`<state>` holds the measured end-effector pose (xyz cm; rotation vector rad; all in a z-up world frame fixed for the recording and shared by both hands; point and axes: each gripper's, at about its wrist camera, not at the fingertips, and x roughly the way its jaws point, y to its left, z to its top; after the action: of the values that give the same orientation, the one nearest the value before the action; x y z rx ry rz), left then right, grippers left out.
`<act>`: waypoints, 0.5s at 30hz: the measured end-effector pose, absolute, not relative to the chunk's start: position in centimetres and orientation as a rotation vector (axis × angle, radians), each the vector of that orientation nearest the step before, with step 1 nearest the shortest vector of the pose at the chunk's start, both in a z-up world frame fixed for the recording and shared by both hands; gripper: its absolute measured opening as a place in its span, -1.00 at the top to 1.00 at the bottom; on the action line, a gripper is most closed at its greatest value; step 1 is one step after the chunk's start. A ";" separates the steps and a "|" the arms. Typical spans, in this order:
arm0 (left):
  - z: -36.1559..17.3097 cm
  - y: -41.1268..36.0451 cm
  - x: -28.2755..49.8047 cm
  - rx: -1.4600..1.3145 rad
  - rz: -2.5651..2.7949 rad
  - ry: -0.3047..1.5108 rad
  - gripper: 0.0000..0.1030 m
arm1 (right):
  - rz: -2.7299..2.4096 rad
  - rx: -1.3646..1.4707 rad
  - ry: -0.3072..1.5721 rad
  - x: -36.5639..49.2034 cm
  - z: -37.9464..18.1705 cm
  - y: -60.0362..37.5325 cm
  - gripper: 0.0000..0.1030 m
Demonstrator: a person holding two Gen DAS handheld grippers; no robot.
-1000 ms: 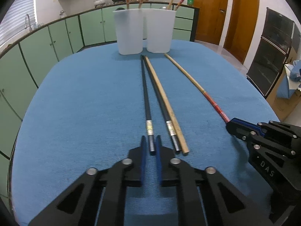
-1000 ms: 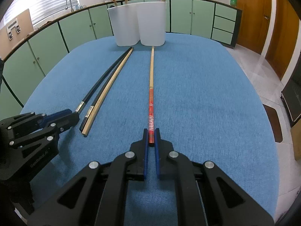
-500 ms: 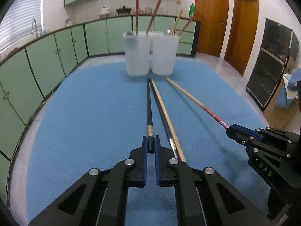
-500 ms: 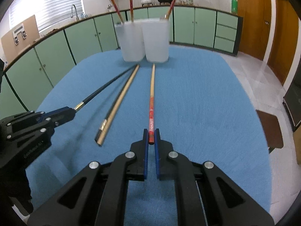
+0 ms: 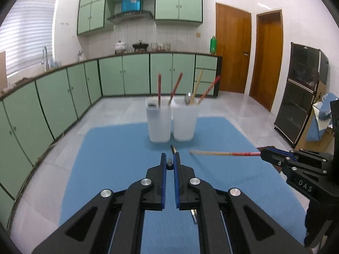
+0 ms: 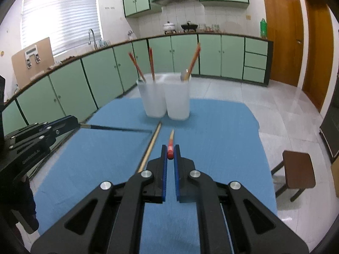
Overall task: Organize utensils
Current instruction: 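Carry both chopsticks into the white holder and open both tools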
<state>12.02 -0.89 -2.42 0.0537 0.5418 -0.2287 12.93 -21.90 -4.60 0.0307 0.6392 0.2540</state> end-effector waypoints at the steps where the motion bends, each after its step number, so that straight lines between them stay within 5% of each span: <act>1: -2.1 -0.8 12.1 0.056 -0.230 0.533 0.88 | 0.261 0.030 0.631 13.2 -4.0 -21.9 0.90; 15: 2.2 -0.2 14.8 0.021 -0.295 0.476 0.88 | 0.385 0.045 0.611 17.4 2.7 -22.6 0.90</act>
<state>14.83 -0.16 2.25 0.0212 0.4765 -0.2955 17.37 -22.59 2.73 0.0446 0.6109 0.3849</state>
